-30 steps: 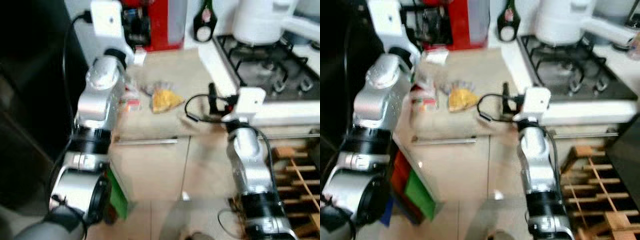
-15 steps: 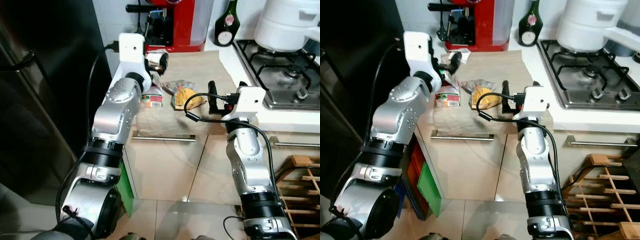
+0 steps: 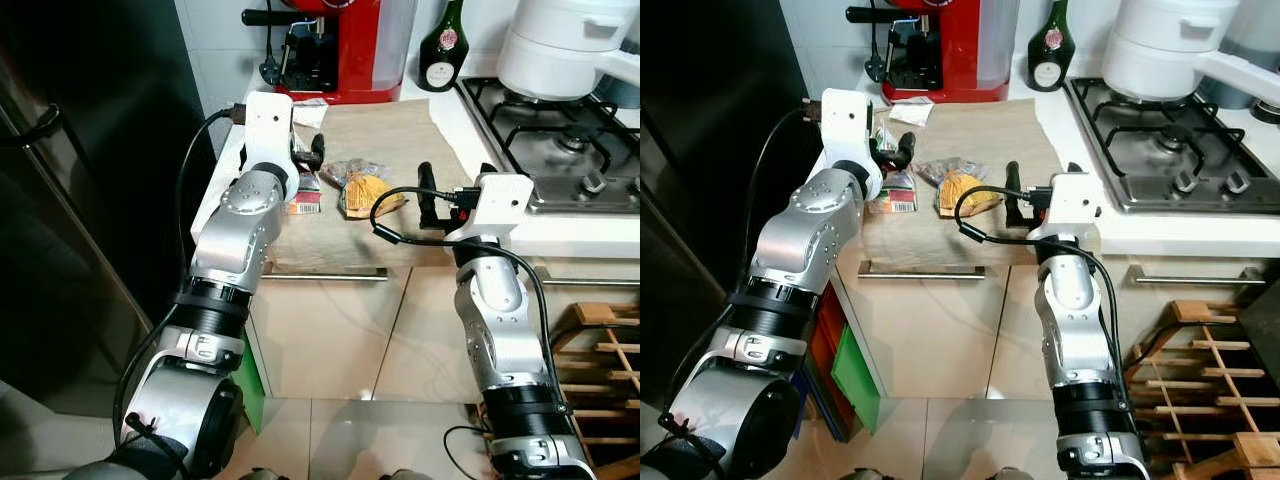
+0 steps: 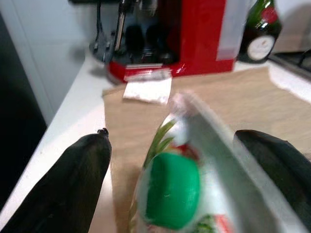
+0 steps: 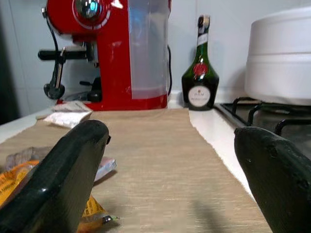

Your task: Restocking fridge

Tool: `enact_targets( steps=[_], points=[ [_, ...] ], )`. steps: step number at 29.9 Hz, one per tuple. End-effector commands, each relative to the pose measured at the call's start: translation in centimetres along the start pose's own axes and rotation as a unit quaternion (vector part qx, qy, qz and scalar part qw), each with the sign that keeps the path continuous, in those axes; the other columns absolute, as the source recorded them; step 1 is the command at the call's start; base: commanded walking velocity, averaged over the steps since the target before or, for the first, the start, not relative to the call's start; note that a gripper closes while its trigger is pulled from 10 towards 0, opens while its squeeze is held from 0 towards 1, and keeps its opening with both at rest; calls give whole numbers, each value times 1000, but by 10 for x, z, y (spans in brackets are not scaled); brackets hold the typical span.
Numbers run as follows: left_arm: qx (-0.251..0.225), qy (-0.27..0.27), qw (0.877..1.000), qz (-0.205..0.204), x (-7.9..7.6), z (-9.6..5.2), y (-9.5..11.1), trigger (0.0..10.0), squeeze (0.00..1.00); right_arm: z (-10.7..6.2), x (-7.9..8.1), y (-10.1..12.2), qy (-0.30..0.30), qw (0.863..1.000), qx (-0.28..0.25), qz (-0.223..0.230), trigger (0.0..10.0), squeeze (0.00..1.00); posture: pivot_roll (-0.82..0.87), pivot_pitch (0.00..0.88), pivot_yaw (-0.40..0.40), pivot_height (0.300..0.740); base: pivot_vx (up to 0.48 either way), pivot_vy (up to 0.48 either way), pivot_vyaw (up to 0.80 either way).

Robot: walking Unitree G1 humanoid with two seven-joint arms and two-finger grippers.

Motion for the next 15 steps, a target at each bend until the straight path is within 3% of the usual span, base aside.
enact_targets(
  steps=[1, 10, 11, 12, 15],
  points=[
    [12, 8, 1000, -10, 2, 3, 0, 10000, 0, -1, -1, 3, 4, 1000, -2, -2, 10000, 0, -124, 0, 39, 740, 0, 0, 0],
    [47, -15, 998, -49, -7, 6, -18, 10000, 0, -4, -3, 2, 3, 1000, 2, -5, 10000, 0, -137, 0, 35, 740, 0, 0, 0],
    [47, -15, 998, -48, -7, 6, -18, 8902, 0, -4, -3, 2, 3, 1000, 2, -6, 10000, 0, -138, 0, 33, 740, 0, 0, 0],
    [45, -17, 998, -47, -7, 6, -19, 0, 0, -4, -3, 2, 3, 1000, 3, -6, 10000, 0, -138, 0, 32, 740, 0, 0, 0],
    [47, -23, 997, -51, -8, 7, -21, 0, 0, -4, -3, 2, 3, 1000, 4, -7, 10000, 0, -138, 0, 29, 740, 0, 0, 0]
  ],
)
Point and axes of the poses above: a point about 5 cm out from each wrist's last joint towards the gripper, its own z axis pointing out of the wrist towards the gripper, its own y axis along the axis of the wrist's last joint, x = y × z, the point moved 3 cm from there along z, pointing out of the wrist towards the gripper, and after that the axes turned 2 degrees about z, right-handed, at the moved point
